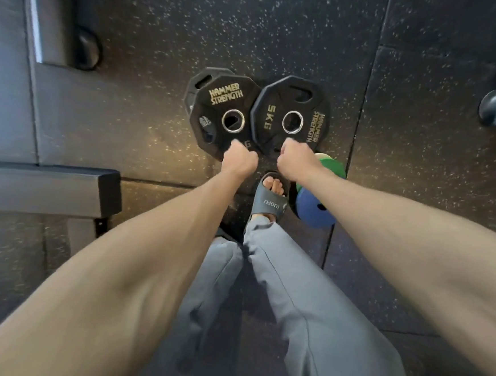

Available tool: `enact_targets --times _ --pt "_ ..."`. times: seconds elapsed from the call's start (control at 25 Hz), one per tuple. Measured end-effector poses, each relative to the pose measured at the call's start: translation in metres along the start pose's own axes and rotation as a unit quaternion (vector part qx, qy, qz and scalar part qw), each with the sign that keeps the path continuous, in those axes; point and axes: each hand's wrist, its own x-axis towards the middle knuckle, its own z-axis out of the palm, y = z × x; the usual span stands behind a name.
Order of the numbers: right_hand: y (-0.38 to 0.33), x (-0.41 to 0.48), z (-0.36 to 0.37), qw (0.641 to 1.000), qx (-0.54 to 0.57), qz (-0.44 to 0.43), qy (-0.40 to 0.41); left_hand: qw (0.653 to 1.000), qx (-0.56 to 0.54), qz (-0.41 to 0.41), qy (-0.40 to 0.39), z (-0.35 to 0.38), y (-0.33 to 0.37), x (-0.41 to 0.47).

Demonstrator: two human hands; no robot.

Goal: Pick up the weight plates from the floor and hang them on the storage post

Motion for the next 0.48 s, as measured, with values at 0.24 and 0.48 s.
enact_targets --times 0.24,0.48 --pt "0.051 0.117 0.021 0.971 0.123 0.153 0.135 0.900 0.256 0.245 0.253 0.062 0.079 0.104" --pt "0.080 0.165 0.046 0.945 0.158 0.165 0.234 0.859 0.382 0.297 0.169 0.100 0.150 0.165"
